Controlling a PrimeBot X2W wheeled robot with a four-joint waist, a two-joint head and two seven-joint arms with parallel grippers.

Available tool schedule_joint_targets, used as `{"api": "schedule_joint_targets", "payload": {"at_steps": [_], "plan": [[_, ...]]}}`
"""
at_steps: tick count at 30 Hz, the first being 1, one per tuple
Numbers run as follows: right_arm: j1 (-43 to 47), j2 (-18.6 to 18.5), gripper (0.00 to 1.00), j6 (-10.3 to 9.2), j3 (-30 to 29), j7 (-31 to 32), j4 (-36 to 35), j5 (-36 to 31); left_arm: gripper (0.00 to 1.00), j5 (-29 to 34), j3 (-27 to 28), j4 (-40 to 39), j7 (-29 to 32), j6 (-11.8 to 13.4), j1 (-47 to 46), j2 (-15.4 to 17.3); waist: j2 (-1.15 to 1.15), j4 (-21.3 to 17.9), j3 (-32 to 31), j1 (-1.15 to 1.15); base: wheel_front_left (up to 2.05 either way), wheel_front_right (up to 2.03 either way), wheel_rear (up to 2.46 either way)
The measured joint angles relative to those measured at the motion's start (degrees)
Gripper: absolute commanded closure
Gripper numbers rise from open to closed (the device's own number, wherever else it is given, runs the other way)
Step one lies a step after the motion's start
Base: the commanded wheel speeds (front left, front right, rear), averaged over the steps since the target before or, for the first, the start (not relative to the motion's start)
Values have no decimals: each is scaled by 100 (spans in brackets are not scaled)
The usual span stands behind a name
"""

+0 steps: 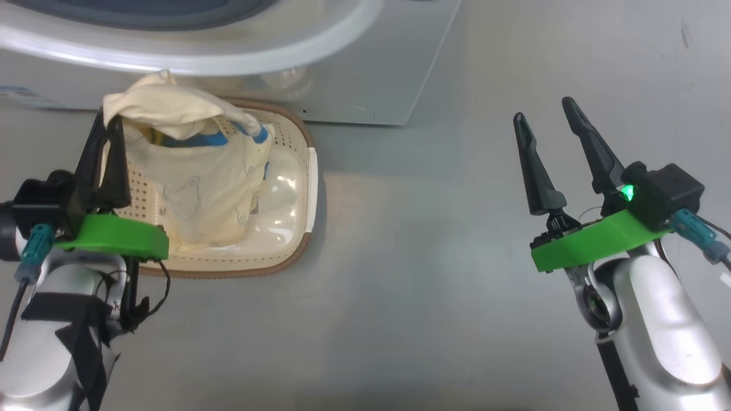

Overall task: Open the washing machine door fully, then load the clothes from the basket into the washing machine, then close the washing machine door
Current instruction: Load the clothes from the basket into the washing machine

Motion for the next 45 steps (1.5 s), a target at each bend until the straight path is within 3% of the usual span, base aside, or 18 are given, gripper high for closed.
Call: {"api": "schedule_joint_targets", "payload": {"at_steps": [10, 22, 28, 36, 41, 45], "plan": [[169, -1, 0, 0, 26, 0, 112, 112, 100, 313, 614, -743, 0, -114, 608, -202, 0, 18, -478, 0, 0, 0, 0], [202, 14, 0, 0, 104, 1, 133, 214, 100, 246, 1497, -1063, -1, -692, 540, -438, 0, -313, -440, 0, 0, 0, 0], [194, 24, 0, 0, 99, 1, 86, 265, 100, 189, 1806, -825, -9, -895, -376, -364, 0, -485, -121, 0, 0, 0, 0], [114, 42, 0, 0, 148, 1, 15, 400, 100, -18, 1911, -235, -32, -1036, -1743, 11, 0, -696, 348, 1, 0, 0, 0], [-108, 46, 0, 0, 229, 1, -96, 517, 100, -123, 1570, 478, -8, -1063, -2963, 345, 0, -856, 737, 1, 0, 0, 0], [-203, 48, 0, 0, 283, 0, -171, 569, 100, -258, 916, 924, 131, -1065, -3918, 566, 0, -981, 1094, 2, 0, 0, 0]]}}
